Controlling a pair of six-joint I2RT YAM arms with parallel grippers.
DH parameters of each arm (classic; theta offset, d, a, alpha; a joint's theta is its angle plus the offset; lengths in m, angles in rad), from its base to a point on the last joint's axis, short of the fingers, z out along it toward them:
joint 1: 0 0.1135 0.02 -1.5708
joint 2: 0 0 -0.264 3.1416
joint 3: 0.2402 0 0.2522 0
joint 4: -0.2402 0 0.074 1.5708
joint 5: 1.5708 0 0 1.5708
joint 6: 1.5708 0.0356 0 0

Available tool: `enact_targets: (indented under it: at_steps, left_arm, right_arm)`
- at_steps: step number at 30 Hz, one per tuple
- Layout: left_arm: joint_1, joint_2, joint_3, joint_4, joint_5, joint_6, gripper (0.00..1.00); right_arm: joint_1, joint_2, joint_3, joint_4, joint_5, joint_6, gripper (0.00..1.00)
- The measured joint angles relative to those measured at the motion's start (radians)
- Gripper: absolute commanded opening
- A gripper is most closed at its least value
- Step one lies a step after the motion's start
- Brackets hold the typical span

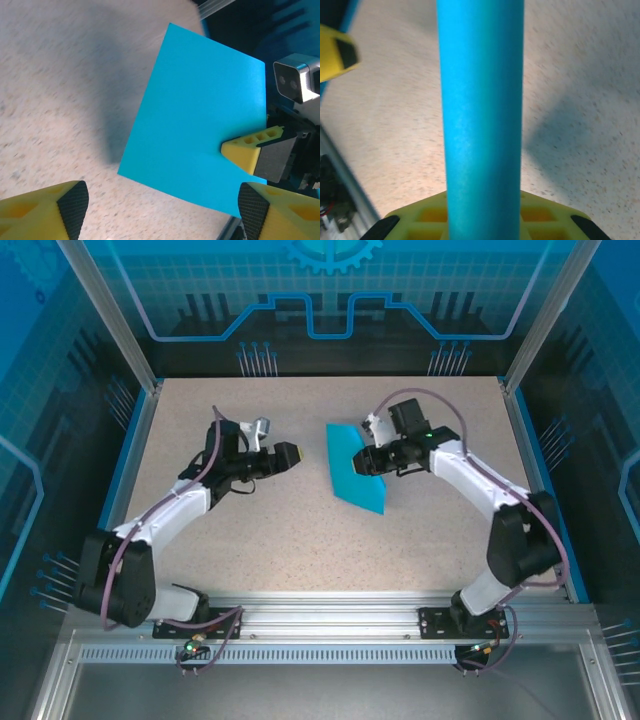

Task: Fold a paper plane with a square sheet of paper (fold left side to right side)
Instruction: Place a square sheet of paper at the center of the table.

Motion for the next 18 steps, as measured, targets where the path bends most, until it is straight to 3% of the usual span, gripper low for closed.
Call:
enact_targets:
  at_steps: [10, 18]
  left_arm:
    - [0.001, -0.045, 0.034, 0.124, 0.229, 0.110, 0.85]
    - [-0.008, -0.045, 0.078, 0.145, 0.335, 0.154, 0.84]
  right_arm:
    - [-0.005, -0.191, 0.047, -0.054, -0.304, -0.160, 0.23]
    - [-0.005, -0.243, 0.060, -0.054, -0.488, -0.191, 0.23]
